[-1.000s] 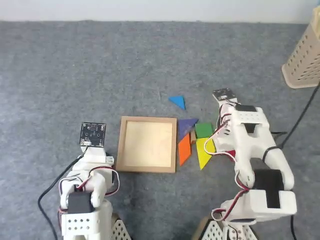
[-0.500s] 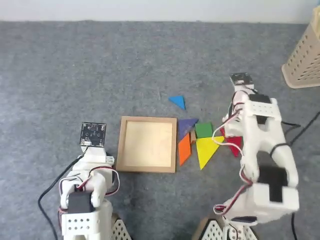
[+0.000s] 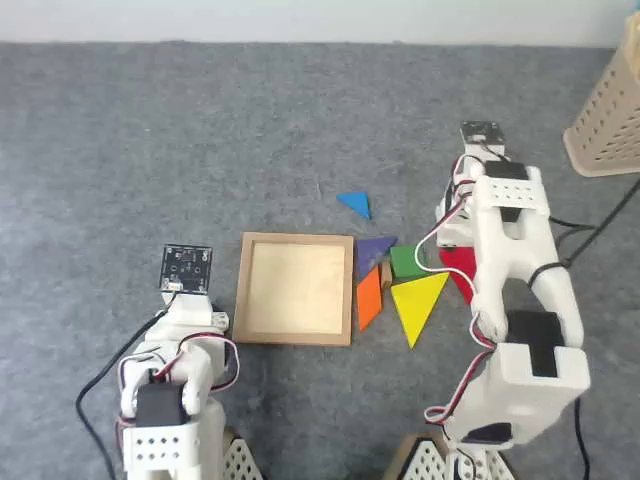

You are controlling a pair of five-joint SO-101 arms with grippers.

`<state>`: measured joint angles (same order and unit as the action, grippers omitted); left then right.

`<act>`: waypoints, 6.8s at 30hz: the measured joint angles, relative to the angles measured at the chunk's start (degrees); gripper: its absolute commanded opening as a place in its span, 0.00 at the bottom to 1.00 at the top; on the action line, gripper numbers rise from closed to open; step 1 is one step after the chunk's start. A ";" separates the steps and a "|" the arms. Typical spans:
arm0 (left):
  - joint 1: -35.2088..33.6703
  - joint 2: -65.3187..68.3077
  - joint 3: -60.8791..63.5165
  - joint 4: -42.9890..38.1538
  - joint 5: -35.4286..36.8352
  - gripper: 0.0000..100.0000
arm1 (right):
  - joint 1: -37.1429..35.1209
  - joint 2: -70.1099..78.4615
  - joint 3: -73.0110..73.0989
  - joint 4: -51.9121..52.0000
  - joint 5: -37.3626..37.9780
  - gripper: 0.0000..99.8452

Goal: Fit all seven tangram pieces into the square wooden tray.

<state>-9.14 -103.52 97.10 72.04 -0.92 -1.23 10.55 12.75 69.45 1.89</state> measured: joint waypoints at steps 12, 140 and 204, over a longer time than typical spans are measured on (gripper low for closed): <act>-0.09 0.00 0.00 0.00 0.00 0.02 | -2.55 0.00 2.29 -3.78 0.53 0.33; -0.09 0.00 0.00 0.00 0.00 0.02 | -7.82 -10.20 13.71 -8.09 -2.20 0.34; -0.09 0.00 0.00 0.00 0.00 0.02 | -0.79 3.08 8.35 -10.99 0.53 0.15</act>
<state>-9.23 -103.52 97.10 72.04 -0.92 -2.02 13.63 21.10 58.46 2.42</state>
